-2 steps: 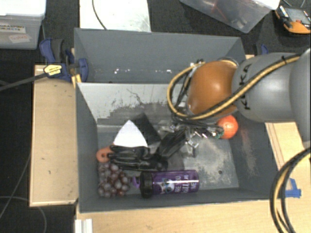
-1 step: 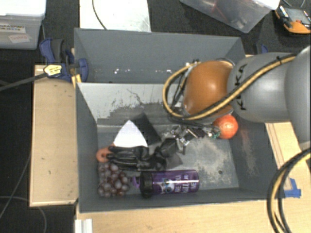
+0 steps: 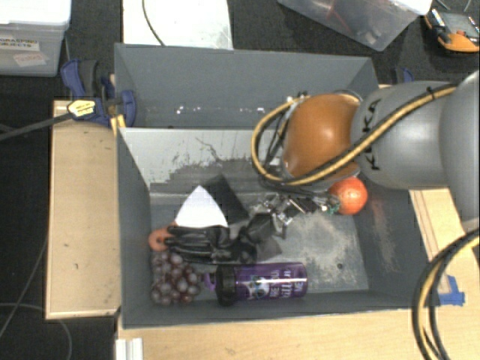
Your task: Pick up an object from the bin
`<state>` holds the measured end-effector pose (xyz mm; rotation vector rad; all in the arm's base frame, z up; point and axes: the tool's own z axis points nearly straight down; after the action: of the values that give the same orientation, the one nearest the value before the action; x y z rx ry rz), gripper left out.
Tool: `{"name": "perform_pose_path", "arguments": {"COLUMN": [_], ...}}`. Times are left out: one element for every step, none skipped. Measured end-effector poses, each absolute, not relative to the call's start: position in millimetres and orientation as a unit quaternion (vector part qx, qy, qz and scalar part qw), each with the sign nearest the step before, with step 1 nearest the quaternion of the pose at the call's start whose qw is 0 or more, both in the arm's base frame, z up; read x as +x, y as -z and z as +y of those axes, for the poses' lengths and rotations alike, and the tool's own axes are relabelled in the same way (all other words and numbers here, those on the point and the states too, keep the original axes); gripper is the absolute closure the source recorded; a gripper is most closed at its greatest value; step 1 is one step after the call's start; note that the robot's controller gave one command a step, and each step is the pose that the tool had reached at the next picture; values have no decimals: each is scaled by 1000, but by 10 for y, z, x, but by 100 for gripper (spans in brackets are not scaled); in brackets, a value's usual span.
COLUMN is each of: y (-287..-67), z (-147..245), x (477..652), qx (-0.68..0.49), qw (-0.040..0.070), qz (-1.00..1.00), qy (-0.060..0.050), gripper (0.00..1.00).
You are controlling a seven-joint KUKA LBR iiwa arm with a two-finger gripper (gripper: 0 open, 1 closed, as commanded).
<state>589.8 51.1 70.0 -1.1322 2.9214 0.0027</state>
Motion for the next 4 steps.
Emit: {"name": "perform_pose_path", "arguments": {"y": [-709, -768, -813, -928], "z": [511, 510, 510, 509], "x": [5897, 5894, 5898, 5883], "qx": [-361, -360, -360, -359], "qw": [5, 5, 7, 5], "qz": [933, 933, 933, 933], "qy": [-1, -1, -1, -2], "gripper": [100, 100, 100, 100]}}
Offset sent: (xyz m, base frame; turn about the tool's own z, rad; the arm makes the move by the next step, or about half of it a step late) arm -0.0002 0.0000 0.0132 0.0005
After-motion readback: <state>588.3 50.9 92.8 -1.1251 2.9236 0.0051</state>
